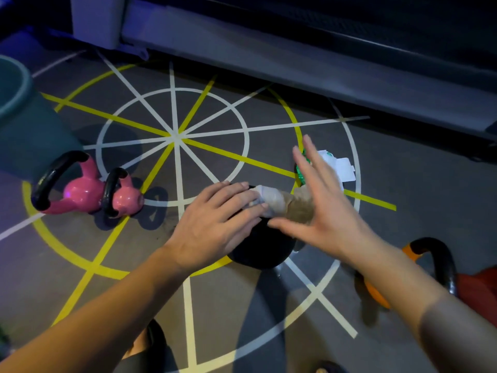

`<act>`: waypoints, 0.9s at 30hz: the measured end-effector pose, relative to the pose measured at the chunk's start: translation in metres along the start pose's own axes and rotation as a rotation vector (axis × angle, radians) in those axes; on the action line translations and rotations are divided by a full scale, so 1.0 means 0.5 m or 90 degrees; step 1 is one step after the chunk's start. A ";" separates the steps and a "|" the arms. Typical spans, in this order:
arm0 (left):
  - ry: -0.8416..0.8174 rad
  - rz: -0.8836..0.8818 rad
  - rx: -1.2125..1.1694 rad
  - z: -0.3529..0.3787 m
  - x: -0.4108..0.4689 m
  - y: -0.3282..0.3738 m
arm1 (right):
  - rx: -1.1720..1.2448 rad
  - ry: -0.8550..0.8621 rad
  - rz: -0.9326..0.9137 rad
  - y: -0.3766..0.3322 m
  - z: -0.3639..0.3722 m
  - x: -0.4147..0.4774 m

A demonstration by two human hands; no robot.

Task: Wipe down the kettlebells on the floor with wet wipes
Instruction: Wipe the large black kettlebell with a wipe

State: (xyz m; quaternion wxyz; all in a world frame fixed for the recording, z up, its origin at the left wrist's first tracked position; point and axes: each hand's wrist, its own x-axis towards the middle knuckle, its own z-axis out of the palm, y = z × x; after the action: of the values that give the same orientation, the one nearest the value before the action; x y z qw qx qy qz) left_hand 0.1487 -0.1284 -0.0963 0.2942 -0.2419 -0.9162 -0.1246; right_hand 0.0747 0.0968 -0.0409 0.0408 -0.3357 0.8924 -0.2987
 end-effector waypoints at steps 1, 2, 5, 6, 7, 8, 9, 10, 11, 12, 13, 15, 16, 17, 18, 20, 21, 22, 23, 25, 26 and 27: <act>0.009 -0.001 0.009 0.000 0.002 0.001 | -0.004 0.095 0.005 0.011 -0.006 -0.016; 0.014 -0.003 0.018 -0.001 0.004 0.003 | -0.011 0.172 0.009 0.023 -0.006 -0.033; 0.008 -0.002 0.042 -0.005 0.014 0.010 | -0.011 0.157 0.055 0.044 0.022 -0.075; 0.000 -0.002 0.050 -0.006 0.019 0.012 | 0.013 0.114 0.083 0.047 0.033 -0.079; -0.014 -0.006 0.054 -0.008 0.027 0.014 | 0.035 0.084 0.105 0.049 0.041 -0.076; -0.032 -0.016 0.054 -0.010 0.035 0.016 | 0.047 0.059 0.127 0.051 0.046 -0.067; -0.054 -0.029 0.050 -0.011 0.045 0.019 | 0.045 0.025 0.155 0.052 0.045 -0.053; -0.079 -0.043 0.043 -0.013 0.055 0.021 | 0.028 -0.020 0.185 0.052 0.041 -0.036; -0.107 -0.058 0.033 -0.015 0.066 0.023 | 0.007 -0.068 0.207 0.052 0.035 -0.018; -0.136 -0.074 0.017 -0.018 0.076 0.023 | -0.009 -0.109 0.219 0.052 0.030 -0.005; -0.166 -0.099 -0.006 -0.022 0.088 0.024 | -0.016 -0.138 0.226 0.054 0.027 0.004; -0.245 -0.171 -0.064 -0.030 0.116 0.024 | -0.053 -0.148 0.222 0.053 0.026 0.005; -0.291 -0.197 -0.075 -0.031 0.131 0.022 | -0.102 -0.116 0.195 0.050 0.033 0.000; -0.330 -0.200 -0.067 -0.028 0.145 0.020 | -0.160 -0.057 0.150 0.049 0.045 -0.008; -0.359 -0.188 -0.051 -0.025 0.158 0.021 | -0.207 0.019 0.106 0.047 0.061 -0.016; -0.394 -0.162 -0.011 -0.014 0.175 0.029 | -0.267 0.146 0.031 0.042 0.090 -0.029; -0.405 -0.154 0.001 -0.007 0.178 0.036 | -0.273 0.174 0.019 0.042 0.102 -0.034; -0.406 -0.149 0.010 -0.002 0.177 0.043 | -0.264 0.183 0.024 0.041 0.110 -0.039; -0.399 -0.141 0.031 0.001 0.172 0.051 | -0.249 0.176 0.037 0.043 0.116 -0.045; -0.385 -0.122 0.116 0.001 0.162 0.069 | -0.215 0.131 0.040 0.045 0.110 -0.060; -0.368 -0.120 0.161 0.000 0.159 0.082 | -0.186 0.107 0.030 0.048 0.100 -0.067; -0.349 -0.119 0.191 0.002 0.157 0.097 | -0.161 0.096 0.024 0.054 0.091 -0.075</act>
State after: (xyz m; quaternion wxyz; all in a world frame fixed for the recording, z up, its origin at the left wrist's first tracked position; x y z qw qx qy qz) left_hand 0.1177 -0.0578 -0.0459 0.0560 -0.1353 -0.9877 0.0552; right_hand 0.1004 0.1134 -0.0979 -0.0629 -0.2978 0.9297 -0.2076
